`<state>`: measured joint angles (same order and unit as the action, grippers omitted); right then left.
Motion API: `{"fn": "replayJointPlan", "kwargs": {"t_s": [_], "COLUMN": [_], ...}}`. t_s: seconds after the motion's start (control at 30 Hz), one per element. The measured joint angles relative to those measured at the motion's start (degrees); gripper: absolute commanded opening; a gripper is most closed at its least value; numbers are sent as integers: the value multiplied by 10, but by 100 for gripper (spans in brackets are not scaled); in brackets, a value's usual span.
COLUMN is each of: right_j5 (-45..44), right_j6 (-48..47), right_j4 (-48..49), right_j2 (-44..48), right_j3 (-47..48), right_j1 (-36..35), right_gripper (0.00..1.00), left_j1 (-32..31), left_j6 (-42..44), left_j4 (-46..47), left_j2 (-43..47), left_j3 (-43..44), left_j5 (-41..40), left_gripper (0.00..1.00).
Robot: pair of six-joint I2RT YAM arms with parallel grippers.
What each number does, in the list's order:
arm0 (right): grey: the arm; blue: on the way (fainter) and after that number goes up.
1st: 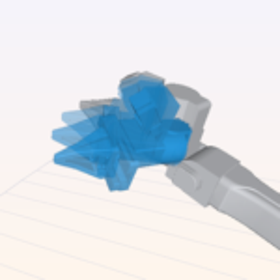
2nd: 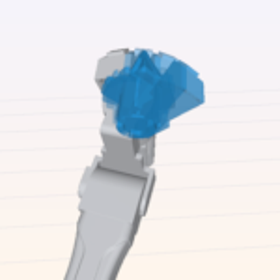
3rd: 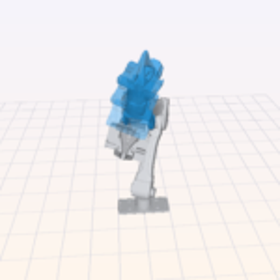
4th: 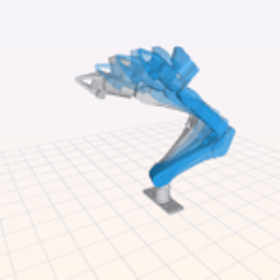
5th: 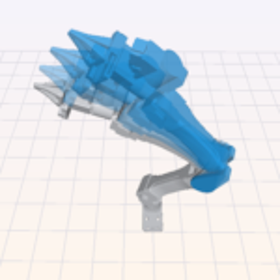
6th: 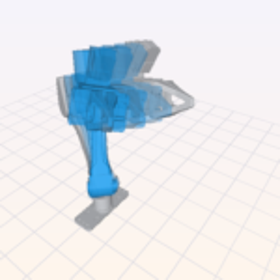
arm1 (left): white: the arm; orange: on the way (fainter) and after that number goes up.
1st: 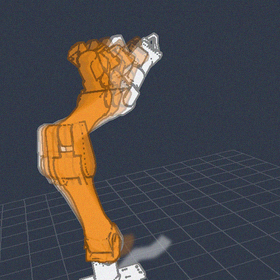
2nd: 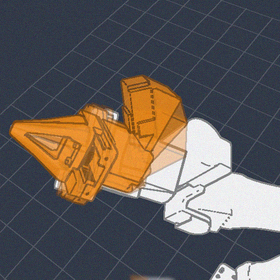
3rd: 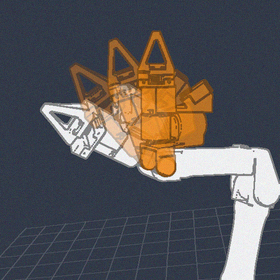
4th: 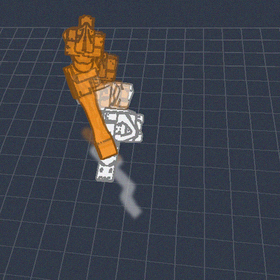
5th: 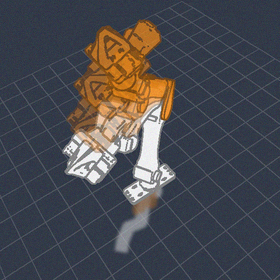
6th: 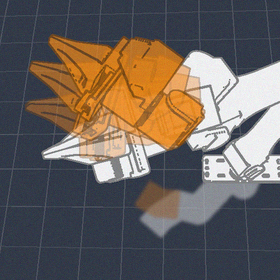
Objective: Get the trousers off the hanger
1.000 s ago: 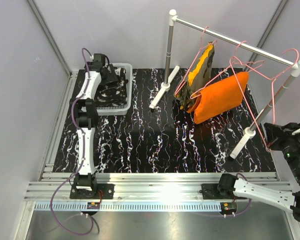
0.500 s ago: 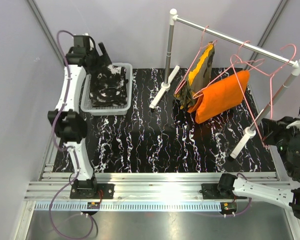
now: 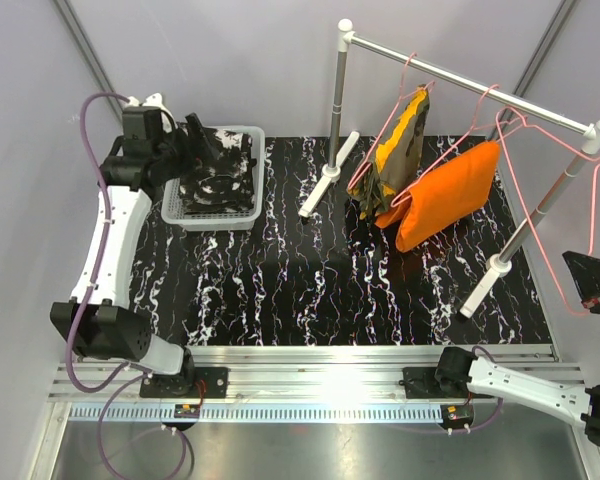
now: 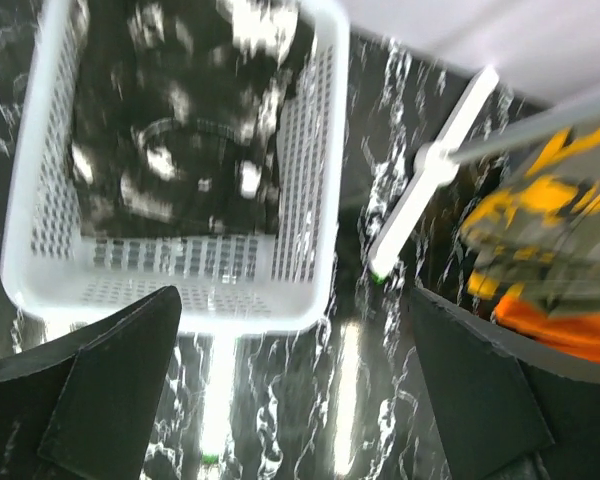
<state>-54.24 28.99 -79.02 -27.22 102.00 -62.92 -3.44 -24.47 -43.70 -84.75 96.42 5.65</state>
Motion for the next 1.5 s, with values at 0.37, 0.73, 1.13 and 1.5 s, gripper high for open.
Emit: {"fn": "replayJointPlan", "kwargs": {"t_s": [0.37, 0.73, 1.13, 1.5], "right_j5": [-129, -239, -111, -6], "right_j6": [21, 20, -147, -118], "right_j4": [-1, 50, 326, 380], "right_j2": [-95, -233, -215, -199], "right_j3": [-78, -225, -365, -416], "right_j1": [0, 37, 374, 409], "right_gripper": [0, 0, 0, 56], "left_j1": [-38, -37, -37, -37], "left_j6": [21, 52, 69, 76], "left_j4": [-5, -16, -22, -20], "left_j2": [172, 217, 269, 279], "left_j3": [-141, -166, -186, -229], "left_j5": [-9, -10, 2, 0], "left_gripper": [99, 99, 99, 99]}}
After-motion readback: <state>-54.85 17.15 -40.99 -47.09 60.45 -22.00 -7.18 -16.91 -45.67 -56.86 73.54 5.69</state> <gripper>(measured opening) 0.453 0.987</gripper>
